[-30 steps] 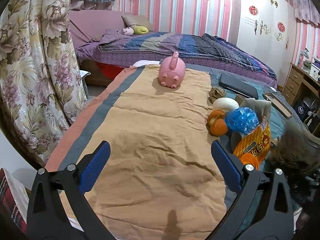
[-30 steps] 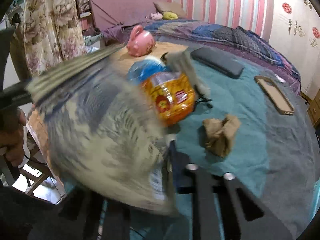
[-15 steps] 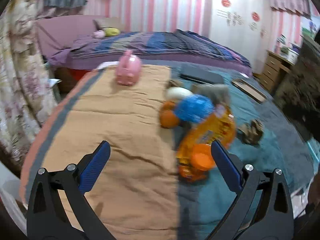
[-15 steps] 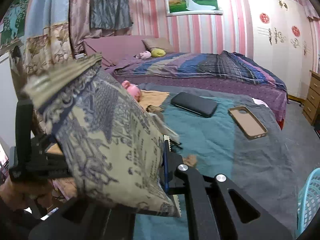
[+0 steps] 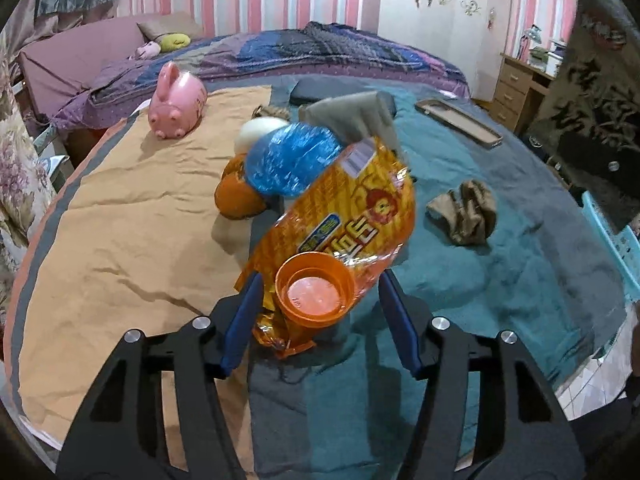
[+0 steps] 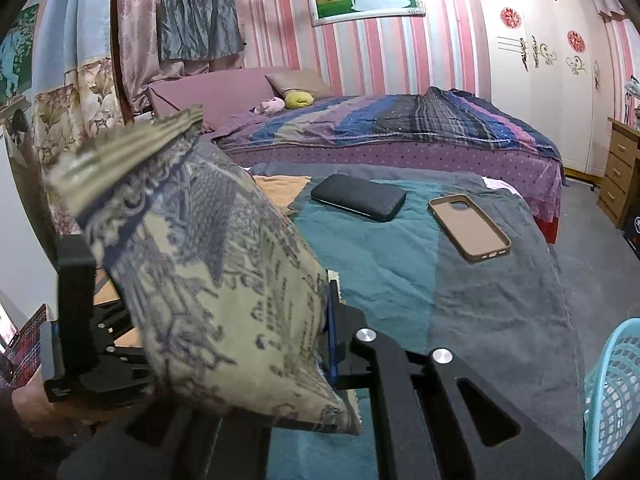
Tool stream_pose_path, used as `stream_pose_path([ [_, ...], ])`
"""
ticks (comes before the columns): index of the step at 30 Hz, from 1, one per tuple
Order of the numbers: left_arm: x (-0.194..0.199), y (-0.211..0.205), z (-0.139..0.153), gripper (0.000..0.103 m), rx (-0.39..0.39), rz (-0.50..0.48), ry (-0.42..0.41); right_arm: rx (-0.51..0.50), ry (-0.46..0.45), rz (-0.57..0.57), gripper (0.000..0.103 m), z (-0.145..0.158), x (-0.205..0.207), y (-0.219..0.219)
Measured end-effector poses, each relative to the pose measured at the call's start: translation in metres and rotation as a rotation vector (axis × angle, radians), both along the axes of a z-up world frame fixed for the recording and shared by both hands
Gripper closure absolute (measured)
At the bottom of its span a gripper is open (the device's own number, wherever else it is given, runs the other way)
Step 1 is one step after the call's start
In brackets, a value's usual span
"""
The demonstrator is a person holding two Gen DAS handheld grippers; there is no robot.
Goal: Collect trash
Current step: 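Grasp the orange-lidded plastic jar with the left gripper while the right holds the bag, then carry both items to the blue wastebasket and open both grippers over it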
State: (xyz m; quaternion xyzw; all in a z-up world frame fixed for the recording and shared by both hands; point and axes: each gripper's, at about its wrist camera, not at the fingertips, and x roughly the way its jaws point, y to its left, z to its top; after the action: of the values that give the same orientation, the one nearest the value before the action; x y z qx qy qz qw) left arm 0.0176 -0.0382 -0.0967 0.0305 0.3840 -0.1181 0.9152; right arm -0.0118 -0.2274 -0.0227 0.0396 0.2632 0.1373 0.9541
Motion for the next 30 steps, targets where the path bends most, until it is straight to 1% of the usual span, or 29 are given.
stream_pose_path([
  [1,0.002,0.0,-0.001,0.046,0.002,0.004,0.004,0.002,0.001,0.002,0.099,0.0,0.0,0.0],
  [3,0.006,0.001,-0.005,0.063,-0.004,-0.002,0.022,0.003,0.0,0.004,0.099,-0.001,0.001,-0.001],
  [6,0.006,0.005,-0.005,0.063,-0.014,0.001,0.023,0.005,0.001,0.001,0.099,-0.001,0.001,-0.001],
  [8,0.003,0.009,0.001,0.063,-0.03,0.004,0.006,0.006,-0.001,-0.002,0.099,-0.001,0.0,-0.001],
  [11,-0.004,0.014,0.018,0.063,-0.058,0.013,-0.055,0.011,-0.005,-0.007,0.099,-0.001,-0.001,-0.003],
  [13,-0.01,0.016,0.031,0.063,-0.06,0.022,-0.108,0.013,-0.011,-0.01,0.099,0.0,-0.002,-0.005],
  [15,-0.012,0.016,0.037,0.063,-0.064,0.025,-0.131,0.017,-0.015,-0.014,0.099,0.001,-0.003,-0.007],
  [18,-0.012,0.013,0.043,0.064,-0.067,0.03,-0.139,0.022,-0.019,-0.021,0.099,0.002,-0.004,-0.011],
  [21,-0.012,0.004,0.05,0.064,-0.072,0.025,-0.157,0.013,-0.023,-0.048,0.099,0.005,-0.004,-0.015],
  [24,-0.014,-0.007,0.059,0.064,-0.078,0.023,-0.171,0.035,-0.043,-0.105,0.099,0.018,-0.011,-0.027],
  [27,-0.015,-0.026,0.075,0.064,-0.071,0.004,-0.2,0.03,-0.055,-0.157,0.099,0.032,-0.014,-0.041],
  [30,-0.014,-0.049,0.093,0.064,-0.063,-0.026,-0.242,0.086,-0.039,-0.19,0.099,0.045,-0.011,-0.067],
])
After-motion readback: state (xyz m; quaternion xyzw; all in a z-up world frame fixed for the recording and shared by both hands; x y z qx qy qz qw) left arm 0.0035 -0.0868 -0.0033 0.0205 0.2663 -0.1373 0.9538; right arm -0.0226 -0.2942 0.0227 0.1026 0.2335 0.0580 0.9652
